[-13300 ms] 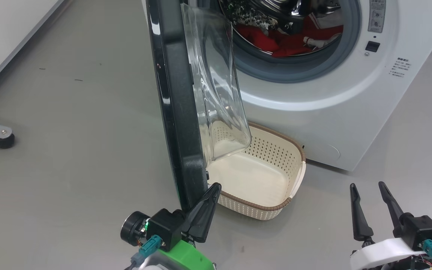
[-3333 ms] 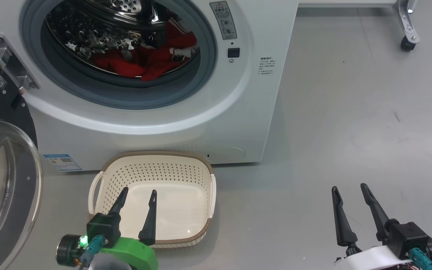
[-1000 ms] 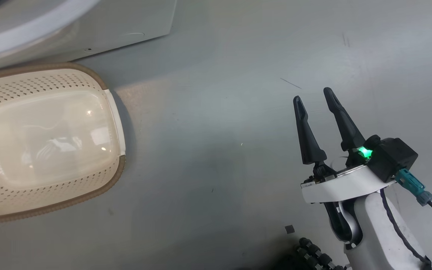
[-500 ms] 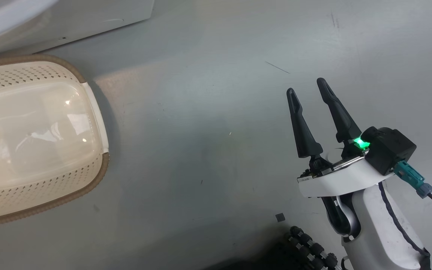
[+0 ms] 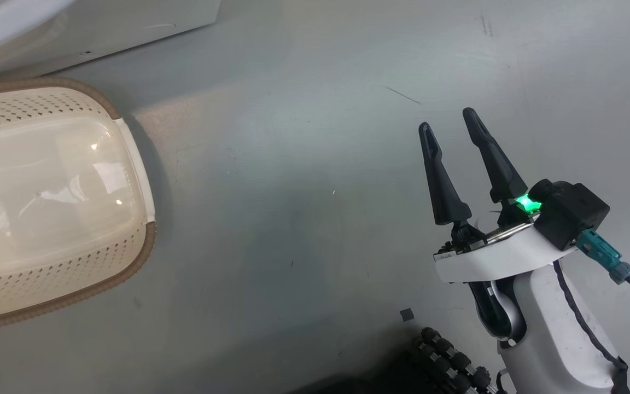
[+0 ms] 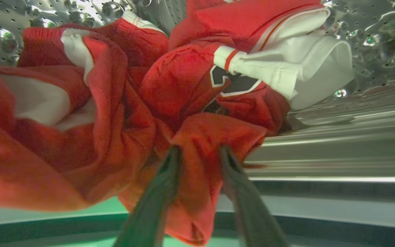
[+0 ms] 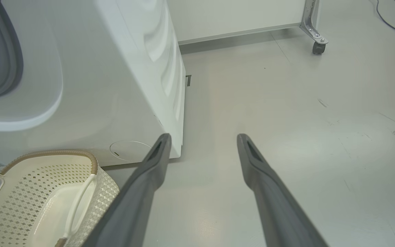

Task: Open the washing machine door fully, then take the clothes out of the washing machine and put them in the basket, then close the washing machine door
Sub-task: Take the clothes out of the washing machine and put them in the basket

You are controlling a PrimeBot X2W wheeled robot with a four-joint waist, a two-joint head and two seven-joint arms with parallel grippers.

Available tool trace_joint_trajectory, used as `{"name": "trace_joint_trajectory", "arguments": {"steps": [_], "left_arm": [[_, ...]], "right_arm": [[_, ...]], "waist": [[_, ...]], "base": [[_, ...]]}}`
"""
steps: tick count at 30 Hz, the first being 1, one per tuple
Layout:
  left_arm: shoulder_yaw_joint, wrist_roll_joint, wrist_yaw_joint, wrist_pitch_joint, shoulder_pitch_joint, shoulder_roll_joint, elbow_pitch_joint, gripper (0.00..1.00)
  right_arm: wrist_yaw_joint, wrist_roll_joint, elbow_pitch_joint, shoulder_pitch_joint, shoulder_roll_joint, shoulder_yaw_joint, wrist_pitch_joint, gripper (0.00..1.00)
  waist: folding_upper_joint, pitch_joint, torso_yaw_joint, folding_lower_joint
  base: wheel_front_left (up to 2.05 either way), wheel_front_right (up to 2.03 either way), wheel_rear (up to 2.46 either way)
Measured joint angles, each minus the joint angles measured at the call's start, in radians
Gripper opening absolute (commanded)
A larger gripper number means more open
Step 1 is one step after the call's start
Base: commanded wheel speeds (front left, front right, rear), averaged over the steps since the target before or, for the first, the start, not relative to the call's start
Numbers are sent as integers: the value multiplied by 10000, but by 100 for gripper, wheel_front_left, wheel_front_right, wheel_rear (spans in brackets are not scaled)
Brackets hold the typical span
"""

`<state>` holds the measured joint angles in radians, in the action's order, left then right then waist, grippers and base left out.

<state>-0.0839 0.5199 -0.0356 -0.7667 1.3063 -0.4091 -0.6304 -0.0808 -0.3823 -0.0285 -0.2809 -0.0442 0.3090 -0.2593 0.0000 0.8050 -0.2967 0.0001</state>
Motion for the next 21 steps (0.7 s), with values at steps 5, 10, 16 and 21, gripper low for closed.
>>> {"name": "trace_joint_trajectory", "arguments": {"steps": [5,10,16,21], "left_arm": [[2,10,-29,-153,110,-8,-15,0],[2,21,-21,-84,114,-8,29,0],[167,174,134,529,52,155,52,0],[232,322,337,999,-286,224,59,0]], "right_arm": [[0,-44,-2,-74,0,0,0,100],[2,-42,-2,-215,0,-12,0,100],[10,-33,-65,-226,0,-128,0,100],[10,52,-115,-237,-2,-188,0,100]], "waist": [[0,53,-10,0],[0,74,3,0],[0,11,122,0],[0,-114,235,0]], "base": [[0,0,0],[0,0,0],[0,0,0],[0,0,0]]}}
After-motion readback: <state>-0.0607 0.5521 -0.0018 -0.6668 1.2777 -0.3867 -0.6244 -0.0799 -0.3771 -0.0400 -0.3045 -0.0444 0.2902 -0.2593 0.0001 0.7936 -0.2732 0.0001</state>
